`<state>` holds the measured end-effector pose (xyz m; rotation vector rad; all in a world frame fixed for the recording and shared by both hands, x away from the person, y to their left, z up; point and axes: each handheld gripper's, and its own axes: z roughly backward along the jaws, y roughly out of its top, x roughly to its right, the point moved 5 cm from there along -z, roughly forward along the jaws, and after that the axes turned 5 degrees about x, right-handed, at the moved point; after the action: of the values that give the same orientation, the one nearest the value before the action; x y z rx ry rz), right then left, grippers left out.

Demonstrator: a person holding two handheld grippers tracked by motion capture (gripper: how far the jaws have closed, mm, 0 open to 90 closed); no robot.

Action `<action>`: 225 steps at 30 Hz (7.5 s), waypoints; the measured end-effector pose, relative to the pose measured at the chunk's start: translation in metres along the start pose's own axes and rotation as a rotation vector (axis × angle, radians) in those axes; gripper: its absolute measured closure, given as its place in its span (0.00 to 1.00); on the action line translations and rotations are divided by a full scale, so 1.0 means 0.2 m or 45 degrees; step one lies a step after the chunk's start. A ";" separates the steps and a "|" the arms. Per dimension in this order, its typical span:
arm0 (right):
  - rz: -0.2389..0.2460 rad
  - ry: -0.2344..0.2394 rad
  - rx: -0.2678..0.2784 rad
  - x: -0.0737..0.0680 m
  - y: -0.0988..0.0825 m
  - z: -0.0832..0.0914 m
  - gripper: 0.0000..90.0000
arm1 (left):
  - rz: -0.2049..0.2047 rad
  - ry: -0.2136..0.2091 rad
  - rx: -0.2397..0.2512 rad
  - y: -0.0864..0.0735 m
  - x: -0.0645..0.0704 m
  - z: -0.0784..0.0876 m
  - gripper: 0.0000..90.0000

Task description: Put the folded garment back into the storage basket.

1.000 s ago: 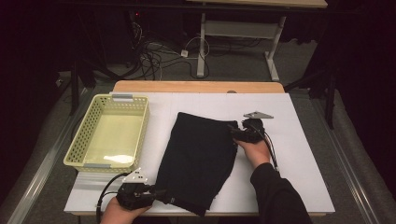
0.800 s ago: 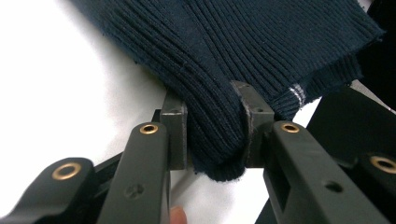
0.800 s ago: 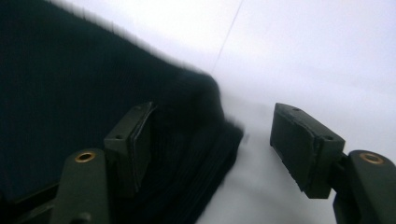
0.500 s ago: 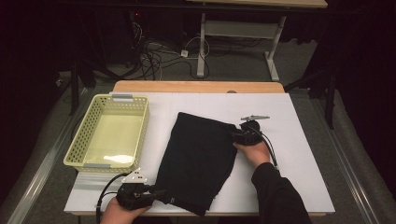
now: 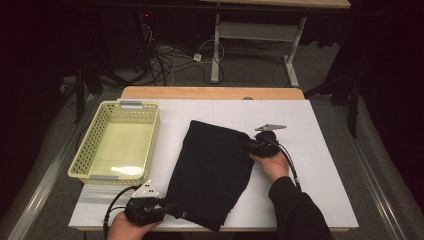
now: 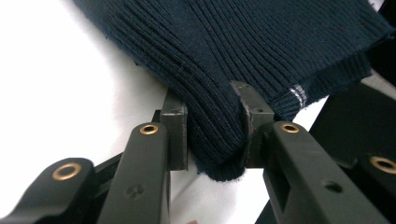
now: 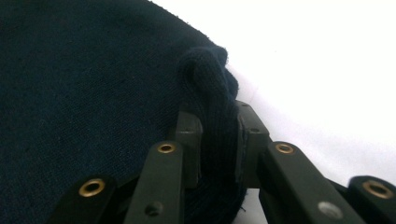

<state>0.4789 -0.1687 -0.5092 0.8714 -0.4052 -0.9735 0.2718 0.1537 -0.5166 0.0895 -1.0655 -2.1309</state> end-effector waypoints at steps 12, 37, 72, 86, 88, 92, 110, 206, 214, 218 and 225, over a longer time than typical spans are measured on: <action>0.099 -0.049 0.132 -0.02 0.11 0.06 0.88 | -0.097 0.108 -0.255 0.17 -0.02 0.08 0.76; 0.100 -0.003 0.138 -0.10 0.09 -0.14 0.87 | -0.020 0.211 -0.714 0.21 -0.15 0.04 0.76; 0.240 0.050 0.329 -0.32 0.35 0.09 0.87 | -0.032 0.225 -0.874 0.40 -0.13 0.28 0.76; 0.222 0.088 0.280 -0.35 0.31 0.04 0.87 | -0.040 0.214 -0.876 0.37 -0.14 0.27 0.76; 0.216 0.093 0.279 -0.35 0.30 0.03 0.87 | -0.043 0.213 -0.876 0.36 -0.15 0.27 0.76; 0.210 0.093 0.278 -0.34 0.30 0.03 0.87 | -0.058 0.211 -0.880 0.36 -0.15 0.27 0.76; 0.187 0.112 0.306 -0.34 0.33 0.08 0.87 | -0.075 0.213 -0.884 0.41 -0.13 0.30 0.76; 0.392 0.273 0.456 -1.07 1.12 -0.39 0.87 | 0.239 0.426 -0.745 0.31 -0.68 1.04 0.77; 0.393 0.279 0.431 -1.13 1.16 -0.53 0.87 | 0.288 0.461 -0.748 0.28 -0.74 1.05 0.76; 0.382 0.279 0.390 -1.13 1.12 -0.61 0.87 | 0.304 0.467 -0.771 0.25 -0.76 1.01 0.76; 0.361 0.268 0.325 -1.10 1.05 -0.72 0.87 | 0.312 0.455 -0.777 0.22 -0.77 0.96 0.76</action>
<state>0.5721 0.1412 -0.4148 1.1023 -0.4637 -0.5692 0.3383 0.3635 -0.3976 0.0417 -0.1883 -2.0236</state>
